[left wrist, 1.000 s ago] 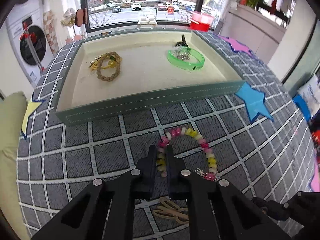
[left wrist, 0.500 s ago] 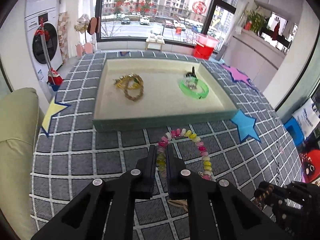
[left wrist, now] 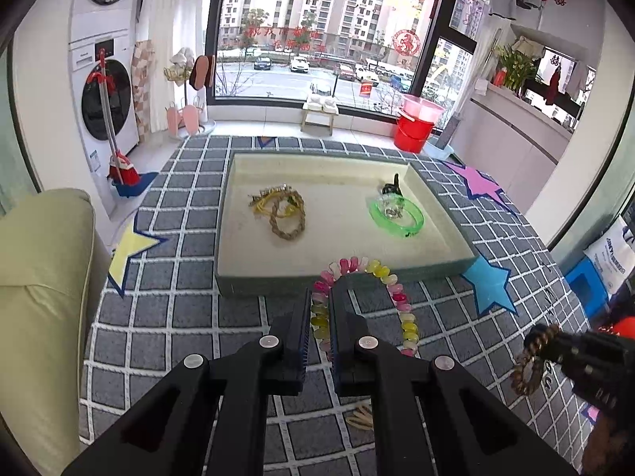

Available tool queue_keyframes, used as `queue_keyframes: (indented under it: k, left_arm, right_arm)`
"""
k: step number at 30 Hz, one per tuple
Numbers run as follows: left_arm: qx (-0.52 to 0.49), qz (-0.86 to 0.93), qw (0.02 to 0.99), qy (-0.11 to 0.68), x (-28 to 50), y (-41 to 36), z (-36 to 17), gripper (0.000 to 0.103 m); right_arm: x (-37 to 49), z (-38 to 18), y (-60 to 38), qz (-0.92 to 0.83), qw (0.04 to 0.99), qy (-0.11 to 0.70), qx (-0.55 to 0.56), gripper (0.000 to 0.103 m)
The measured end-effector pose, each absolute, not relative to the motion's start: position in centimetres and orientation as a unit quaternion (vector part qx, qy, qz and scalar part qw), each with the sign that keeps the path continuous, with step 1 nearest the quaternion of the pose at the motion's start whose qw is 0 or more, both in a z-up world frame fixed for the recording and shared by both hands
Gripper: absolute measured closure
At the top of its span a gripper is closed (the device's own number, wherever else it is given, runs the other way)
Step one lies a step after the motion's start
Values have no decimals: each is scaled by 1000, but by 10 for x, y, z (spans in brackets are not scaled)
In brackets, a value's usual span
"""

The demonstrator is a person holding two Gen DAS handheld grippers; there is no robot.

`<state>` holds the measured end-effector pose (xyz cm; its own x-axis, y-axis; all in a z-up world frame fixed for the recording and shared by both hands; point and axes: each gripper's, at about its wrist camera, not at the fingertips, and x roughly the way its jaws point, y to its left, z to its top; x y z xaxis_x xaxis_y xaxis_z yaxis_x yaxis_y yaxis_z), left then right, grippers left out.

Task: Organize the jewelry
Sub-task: 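Carry the beaded bracelet and coiled hair tie over the tray with both tools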

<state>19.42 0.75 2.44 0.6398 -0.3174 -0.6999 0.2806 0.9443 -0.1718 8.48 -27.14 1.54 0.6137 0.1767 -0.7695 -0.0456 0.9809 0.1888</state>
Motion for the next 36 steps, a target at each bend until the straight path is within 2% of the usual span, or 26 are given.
queue_keyframes:
  k: [18,36]
  left_arm:
    - [-19,-143,917,371,258,3,37,80]
    - [9,-108,905,411,327,-27,-6,80]
  right_arm:
    - [195,44,-289,57,901,419,98,89]
    - [280,2,-281,28,887,449,106,89]
